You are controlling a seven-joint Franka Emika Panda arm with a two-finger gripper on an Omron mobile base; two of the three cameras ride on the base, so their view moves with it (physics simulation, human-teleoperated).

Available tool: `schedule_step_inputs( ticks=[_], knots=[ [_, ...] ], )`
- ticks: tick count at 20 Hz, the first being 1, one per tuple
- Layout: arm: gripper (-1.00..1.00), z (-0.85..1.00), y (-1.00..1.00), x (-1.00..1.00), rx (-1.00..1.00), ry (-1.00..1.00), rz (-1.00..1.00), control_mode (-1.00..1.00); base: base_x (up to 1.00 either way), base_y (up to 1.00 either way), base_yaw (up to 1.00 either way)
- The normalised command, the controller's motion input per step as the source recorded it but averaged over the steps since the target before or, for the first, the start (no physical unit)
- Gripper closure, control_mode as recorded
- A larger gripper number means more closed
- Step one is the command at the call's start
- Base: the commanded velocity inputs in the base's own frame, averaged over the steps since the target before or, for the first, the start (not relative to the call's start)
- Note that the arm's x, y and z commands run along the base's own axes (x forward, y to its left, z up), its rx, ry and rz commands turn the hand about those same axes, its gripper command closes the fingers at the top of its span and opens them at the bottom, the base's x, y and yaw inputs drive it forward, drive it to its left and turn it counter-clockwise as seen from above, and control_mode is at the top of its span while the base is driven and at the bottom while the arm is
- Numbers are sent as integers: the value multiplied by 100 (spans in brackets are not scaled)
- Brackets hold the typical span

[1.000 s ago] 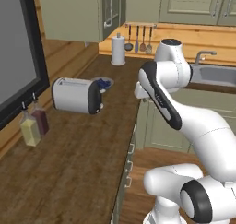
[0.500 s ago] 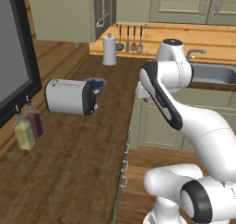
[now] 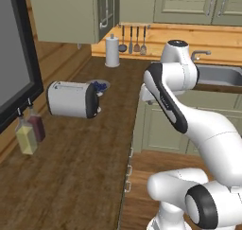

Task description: Take a straw from the drawer in front and place it inside the glass cup on the dining counter.

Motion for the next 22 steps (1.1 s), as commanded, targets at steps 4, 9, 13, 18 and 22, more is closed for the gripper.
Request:
schedule_step_inputs(
  ticks=[4, 9, 13, 18, 22],
  knots=[
    [-100, 0, 0, 0, 0, 0, 0, 100, 0, 43, 0],
    [-100, 0, 0, 0, 0, 0, 0, 100, 9, 37, 0],
    [-100, 0, 0, 0, 0, 0, 0, 100, 19, 42, 0],
    [-100, 0, 0, 0, 0, 0, 0, 100, 0, 36, 0],
    [-100, -55, -14, 4, 2, -1, 0, -100, 0, 0, 0]
  ],
)
